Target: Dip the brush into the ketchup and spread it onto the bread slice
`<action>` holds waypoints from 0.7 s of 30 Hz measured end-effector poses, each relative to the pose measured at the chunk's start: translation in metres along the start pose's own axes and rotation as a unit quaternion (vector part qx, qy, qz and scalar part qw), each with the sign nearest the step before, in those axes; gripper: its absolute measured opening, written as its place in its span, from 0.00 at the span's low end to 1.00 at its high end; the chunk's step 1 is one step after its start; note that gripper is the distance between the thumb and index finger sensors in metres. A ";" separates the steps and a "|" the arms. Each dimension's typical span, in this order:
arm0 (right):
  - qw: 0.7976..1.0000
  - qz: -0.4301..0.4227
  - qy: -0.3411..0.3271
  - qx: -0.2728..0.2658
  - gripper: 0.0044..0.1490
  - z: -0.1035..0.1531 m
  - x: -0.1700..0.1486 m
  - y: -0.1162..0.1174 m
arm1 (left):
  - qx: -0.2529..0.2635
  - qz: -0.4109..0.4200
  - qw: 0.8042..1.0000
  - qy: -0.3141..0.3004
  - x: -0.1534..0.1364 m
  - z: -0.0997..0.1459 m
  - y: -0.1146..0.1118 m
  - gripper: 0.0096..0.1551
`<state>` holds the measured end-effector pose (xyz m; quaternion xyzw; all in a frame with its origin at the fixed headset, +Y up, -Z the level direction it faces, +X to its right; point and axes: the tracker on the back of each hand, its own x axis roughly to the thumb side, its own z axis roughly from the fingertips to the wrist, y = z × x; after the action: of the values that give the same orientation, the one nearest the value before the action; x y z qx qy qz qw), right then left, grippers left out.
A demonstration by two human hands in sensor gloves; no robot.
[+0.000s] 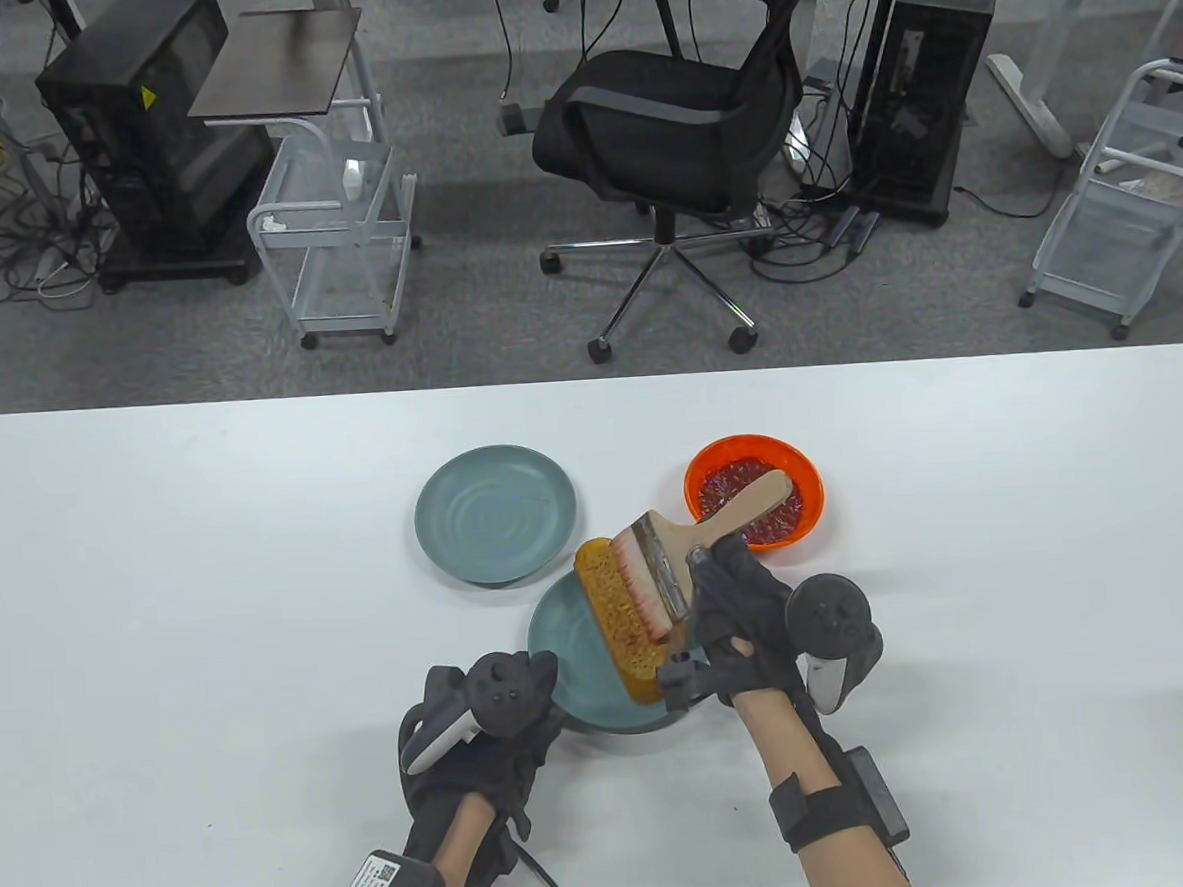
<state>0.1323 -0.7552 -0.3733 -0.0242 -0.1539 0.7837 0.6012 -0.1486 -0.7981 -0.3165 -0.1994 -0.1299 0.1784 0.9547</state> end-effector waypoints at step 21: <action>0.999 0.040 -0.014 0.008 0.31 0.008 0.007 0.017 | -0.002 -0.001 1.000 0.002 -0.001 0.001 0.000 0.33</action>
<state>0.1123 -0.7539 -0.3697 -0.0140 -0.1550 0.8085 0.5675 -0.1494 -0.7983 -0.3160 -0.2010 -0.1288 0.1770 0.9548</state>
